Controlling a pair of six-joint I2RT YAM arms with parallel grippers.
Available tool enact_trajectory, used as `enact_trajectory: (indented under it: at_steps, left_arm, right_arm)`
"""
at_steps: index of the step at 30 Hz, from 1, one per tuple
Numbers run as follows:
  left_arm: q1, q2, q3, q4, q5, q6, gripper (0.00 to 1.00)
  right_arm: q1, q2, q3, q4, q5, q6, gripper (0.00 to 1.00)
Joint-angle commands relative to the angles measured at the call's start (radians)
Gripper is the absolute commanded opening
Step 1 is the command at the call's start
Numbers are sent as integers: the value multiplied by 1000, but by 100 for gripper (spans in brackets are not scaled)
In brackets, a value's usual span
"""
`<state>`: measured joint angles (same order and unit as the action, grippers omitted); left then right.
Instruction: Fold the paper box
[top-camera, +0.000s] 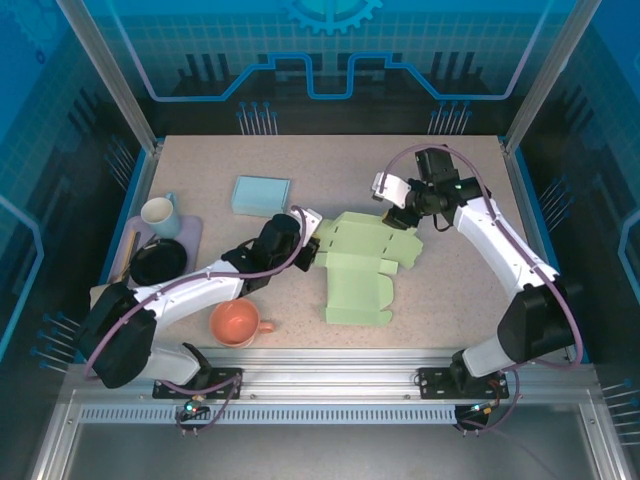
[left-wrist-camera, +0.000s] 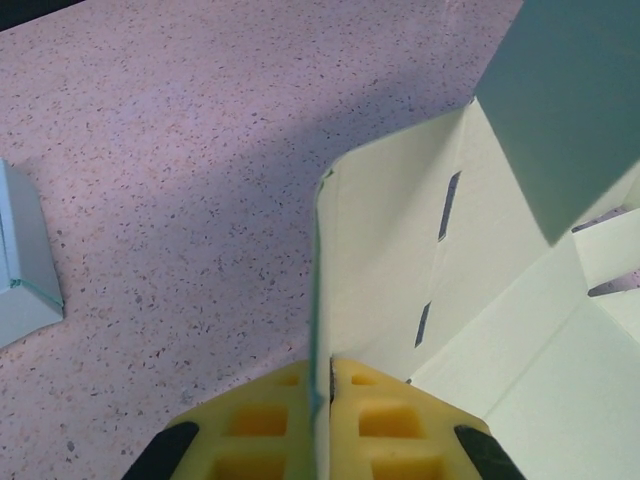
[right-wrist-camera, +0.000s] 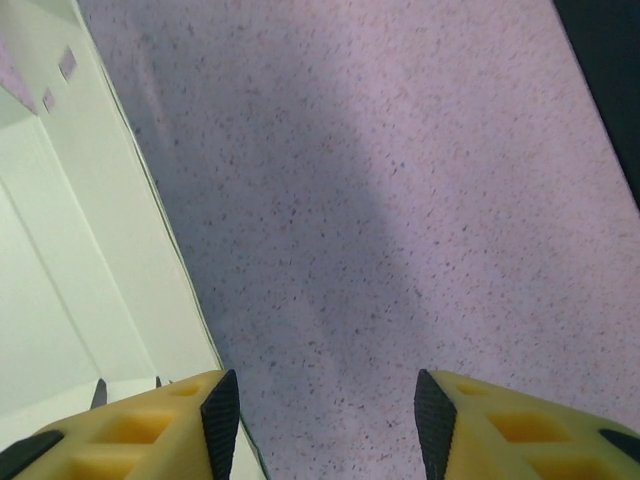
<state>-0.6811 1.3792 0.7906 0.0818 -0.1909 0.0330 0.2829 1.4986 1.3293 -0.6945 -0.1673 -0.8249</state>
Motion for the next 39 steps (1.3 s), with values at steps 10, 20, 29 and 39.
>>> enact_trajectory:
  at_steps: [10,20,29,39]
  left_arm:
    - [-8,-65,-17,47,-24,22,0]
    - [-9,-30,6,26,-53,24,0]
    - [-20,-21,11,26,-61,33,0]
    - [-23,-37,0,32,-80,30,0]
  right_arm:
    - [2,90,32,-132,-33,-97,44]
    - [-1,47,40,-133,-44,-87,38]
    - [0,14,35,-124,-75,-89,33]
    - [4,47,54,-158,-89,-101,12]
